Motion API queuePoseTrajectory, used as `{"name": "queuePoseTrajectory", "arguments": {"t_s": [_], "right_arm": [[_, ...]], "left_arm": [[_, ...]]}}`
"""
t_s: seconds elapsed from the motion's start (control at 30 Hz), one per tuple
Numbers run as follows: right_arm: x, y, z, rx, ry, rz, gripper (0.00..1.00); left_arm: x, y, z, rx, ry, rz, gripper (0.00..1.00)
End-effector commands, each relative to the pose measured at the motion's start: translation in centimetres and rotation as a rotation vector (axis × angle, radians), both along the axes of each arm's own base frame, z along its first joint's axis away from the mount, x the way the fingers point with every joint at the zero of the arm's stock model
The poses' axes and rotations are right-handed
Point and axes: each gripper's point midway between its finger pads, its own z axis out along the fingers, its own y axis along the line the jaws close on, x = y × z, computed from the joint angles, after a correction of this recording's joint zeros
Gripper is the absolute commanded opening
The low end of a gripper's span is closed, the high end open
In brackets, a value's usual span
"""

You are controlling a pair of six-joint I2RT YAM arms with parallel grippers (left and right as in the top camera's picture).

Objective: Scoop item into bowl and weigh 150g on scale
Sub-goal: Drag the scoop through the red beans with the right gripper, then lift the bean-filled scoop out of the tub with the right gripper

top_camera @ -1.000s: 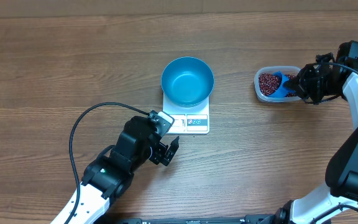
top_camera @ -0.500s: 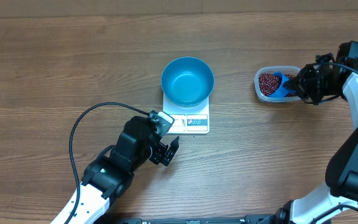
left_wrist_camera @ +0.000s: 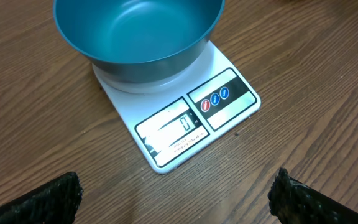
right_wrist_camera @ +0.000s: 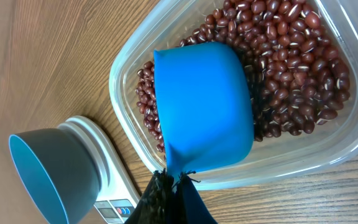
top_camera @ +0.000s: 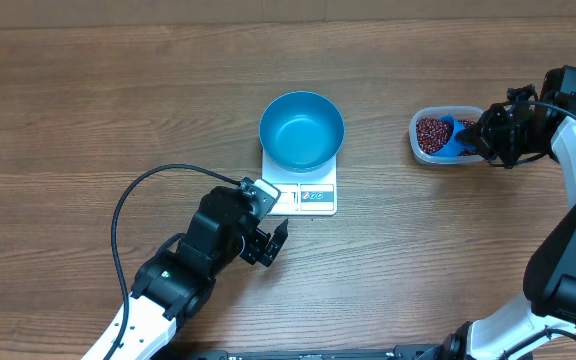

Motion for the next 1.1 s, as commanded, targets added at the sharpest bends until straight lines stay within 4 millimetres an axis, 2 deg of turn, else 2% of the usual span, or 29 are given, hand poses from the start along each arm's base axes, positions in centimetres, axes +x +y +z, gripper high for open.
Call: {"name": "queuePoseTrajectory", "arguments": {"t_s": [0.0, 0.37, 0.53, 0.87, 1.07], "right_arm": [[-1.6, 0.5, -1.9, 0.026, 0.08, 0.001, 0.04], [-1.0, 1.3, -1.2, 0.083, 0.032, 0.026, 0.04], [-0.8, 1.1, -1.1, 0.082, 0.018, 0.024, 0.04], [-0.5, -1.8, -0.1, 0.128, -0.061, -0.014, 0.04], [-1.3, -4.2, 0.4, 0.164, -0.1, -0.05, 0.04]], "left_arm": [[0.2, 0.3, -0.3, 0.017, -0.001, 0.006, 1.0], [0.2, 0.3, -0.3, 0.018, -0.001, 0.006, 1.0], [0.2, 0.3, -0.3, 0.017, -0.001, 0.006, 1.0], [0.2, 0.3, -0.3, 0.018, -0.001, 0.006, 1.0], [0.2, 0.3, -0.3, 0.018, 0.0, 0.006, 1.0]]}}
